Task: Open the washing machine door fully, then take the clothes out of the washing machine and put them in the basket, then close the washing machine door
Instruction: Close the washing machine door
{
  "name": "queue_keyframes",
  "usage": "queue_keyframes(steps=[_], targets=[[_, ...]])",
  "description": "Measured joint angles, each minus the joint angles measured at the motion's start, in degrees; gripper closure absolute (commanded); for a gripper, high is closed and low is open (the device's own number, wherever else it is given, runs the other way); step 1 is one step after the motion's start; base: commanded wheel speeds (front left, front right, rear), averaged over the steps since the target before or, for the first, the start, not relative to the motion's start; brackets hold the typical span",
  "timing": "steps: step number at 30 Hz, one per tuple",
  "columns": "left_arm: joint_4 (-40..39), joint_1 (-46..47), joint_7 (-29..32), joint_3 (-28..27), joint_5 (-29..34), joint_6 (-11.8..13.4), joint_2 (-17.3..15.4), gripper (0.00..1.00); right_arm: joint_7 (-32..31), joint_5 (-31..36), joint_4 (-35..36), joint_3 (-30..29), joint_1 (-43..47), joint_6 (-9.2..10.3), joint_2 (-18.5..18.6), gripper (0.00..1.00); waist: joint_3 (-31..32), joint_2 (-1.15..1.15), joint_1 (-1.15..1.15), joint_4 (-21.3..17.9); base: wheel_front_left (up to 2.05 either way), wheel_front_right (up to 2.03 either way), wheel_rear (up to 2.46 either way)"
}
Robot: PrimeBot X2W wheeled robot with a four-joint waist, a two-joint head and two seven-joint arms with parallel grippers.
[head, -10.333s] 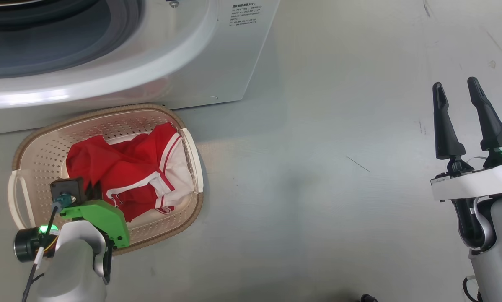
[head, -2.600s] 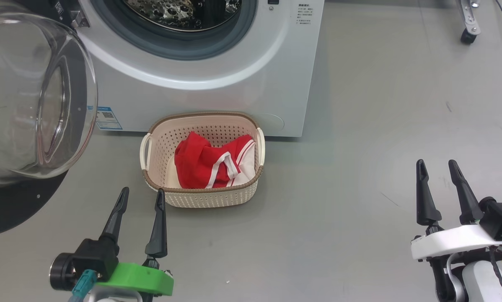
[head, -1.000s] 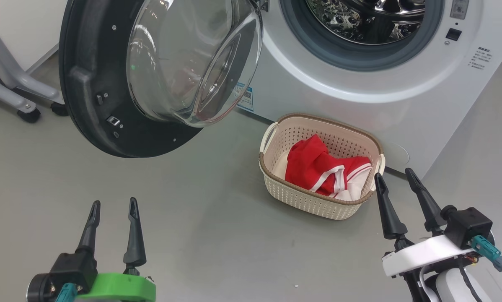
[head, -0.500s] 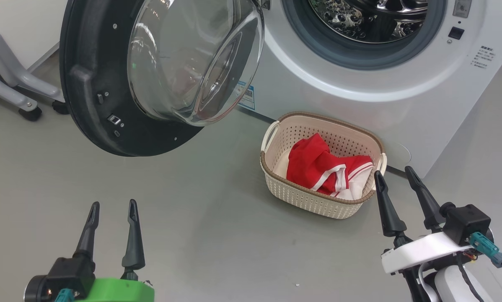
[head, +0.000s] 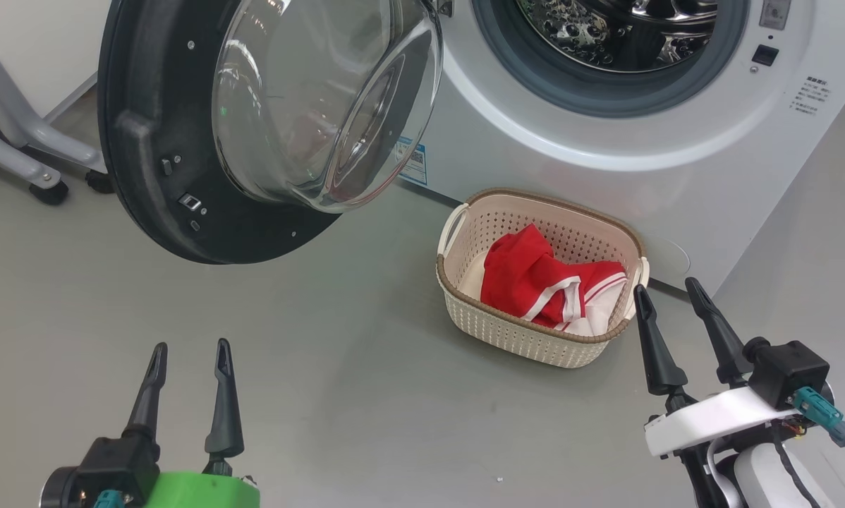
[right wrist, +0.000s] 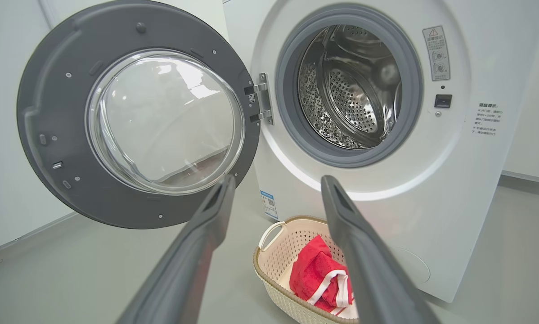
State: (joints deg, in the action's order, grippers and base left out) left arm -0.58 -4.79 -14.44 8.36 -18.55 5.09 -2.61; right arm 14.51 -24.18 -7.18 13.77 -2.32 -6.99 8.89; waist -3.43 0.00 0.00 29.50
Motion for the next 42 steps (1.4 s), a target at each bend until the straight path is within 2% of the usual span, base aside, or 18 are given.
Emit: queue_keyframes(steps=[30, 31, 32, 33, 42], targets=[[-0.9, -0.2, 0.0, -0.3, 0.2, -0.1, 0.0, 0.00, 0.0, -0.4, 0.3, -0.6, -0.2, 0.00, 0.1, 0.00, -0.8, 0.00, 0.00, -0.2, 0.00, 0.00, 0.00], [-1.0, -0.2, 0.0, -0.3, 0.2, -0.1, 0.0, 0.15, 0.0, -0.4, 0.4, -0.7, -0.2, 0.00, 0.1, 0.00, -1.0, 0.00, 0.00, -0.2, 0.00, 0.00, 0.00], [-1.1, -0.2, 0.0, -0.3, 0.2, -0.2, 0.0, 0.74, 0.0, -0.4, 0.5, -0.7, -0.2, 0.00, 0.3, 0.00, -1.3, 0.00, 0.00, -0.2, 0.00, 0.00, 0.00], [-1.1, -0.2, 0.0, -0.3, 0.2, -0.2, 0.0, 1.00, 0.0, -0.4, 0.5, -0.7, -0.2, 0.00, 0.3, 0.00, -1.3, 0.00, 0.00, -0.2, 0.00, 0.00, 0.00], [-2.4, -0.1, 0.0, -2.2, -0.1, -0.4, 0.1, 1.00, 0.0, -0.1, 2.0, -1.7, -0.2, 0.01, 2.3, 0.00, -4.0, 0.00, 0.00, -0.3, 0.00, 0.00, 0.00]])
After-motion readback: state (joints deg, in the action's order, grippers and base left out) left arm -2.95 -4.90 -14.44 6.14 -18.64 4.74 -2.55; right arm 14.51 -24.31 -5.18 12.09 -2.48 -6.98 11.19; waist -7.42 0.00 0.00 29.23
